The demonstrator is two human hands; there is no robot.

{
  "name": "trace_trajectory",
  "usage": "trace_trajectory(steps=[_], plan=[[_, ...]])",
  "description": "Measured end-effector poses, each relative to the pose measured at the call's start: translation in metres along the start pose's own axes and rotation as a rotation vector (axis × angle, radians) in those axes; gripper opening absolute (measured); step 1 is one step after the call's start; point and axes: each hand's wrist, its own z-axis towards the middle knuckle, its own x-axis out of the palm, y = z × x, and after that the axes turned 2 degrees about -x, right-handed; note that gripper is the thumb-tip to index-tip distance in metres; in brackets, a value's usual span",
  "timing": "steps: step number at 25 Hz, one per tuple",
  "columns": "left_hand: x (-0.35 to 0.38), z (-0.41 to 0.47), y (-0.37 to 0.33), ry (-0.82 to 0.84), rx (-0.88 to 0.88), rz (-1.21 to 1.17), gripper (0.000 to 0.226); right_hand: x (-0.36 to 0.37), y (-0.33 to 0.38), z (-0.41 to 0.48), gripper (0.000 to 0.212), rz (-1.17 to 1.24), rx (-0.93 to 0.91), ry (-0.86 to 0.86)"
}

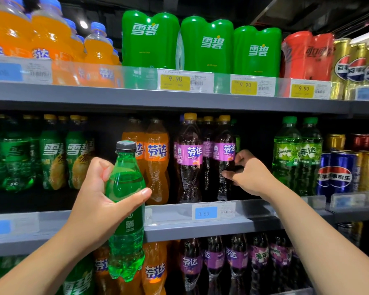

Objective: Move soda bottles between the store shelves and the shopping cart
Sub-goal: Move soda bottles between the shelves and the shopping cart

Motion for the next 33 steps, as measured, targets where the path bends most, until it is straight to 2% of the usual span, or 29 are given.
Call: trace_trajectory(steps=[6,12,15,18,21,22,24,27,33], plan=[[-0.002,-0.001,0.0,0.016,-0.017,-0.005,0.057,-0.001,-0.002,0.003,0.044,-0.105,0.034,-0.05],[-0.002,-0.001,0.0,0.016,-0.025,-0.005,0.058,-0.002,0.003,0.007,0.043,0.036,0.136,-0.003],[-0.001,-0.001,0.0,0.018,-0.025,0.005,0.062,-0.006,0.001,-0.001,0.041,0.014,0.065,-0.012],[0.001,0.0,0.0,0.024,-0.019,0.016,0.065,-0.011,0.002,-0.02,0.031,-0.015,-0.051,-0.11],[0.006,-0.002,-0.001,0.029,-0.004,0.024,0.063,-0.005,0.015,-0.042,0.026,0.073,-0.16,-0.155],[0.007,-0.003,0.0,0.029,0.003,0.024,0.061,0.001,0.024,-0.048,0.031,0.105,-0.182,-0.114],[0.01,-0.003,0.0,0.035,0.009,0.023,0.059,0.019,0.04,-0.055,0.053,0.121,-0.177,-0.019],[0.011,-0.002,0.0,0.04,0.012,0.028,0.059,0.049,0.056,-0.05,0.073,0.064,-0.145,0.008],[0.005,-0.001,0.007,0.007,-0.001,0.022,0.066,0.058,0.047,-0.037,0.059,0.083,-0.101,-0.022]])
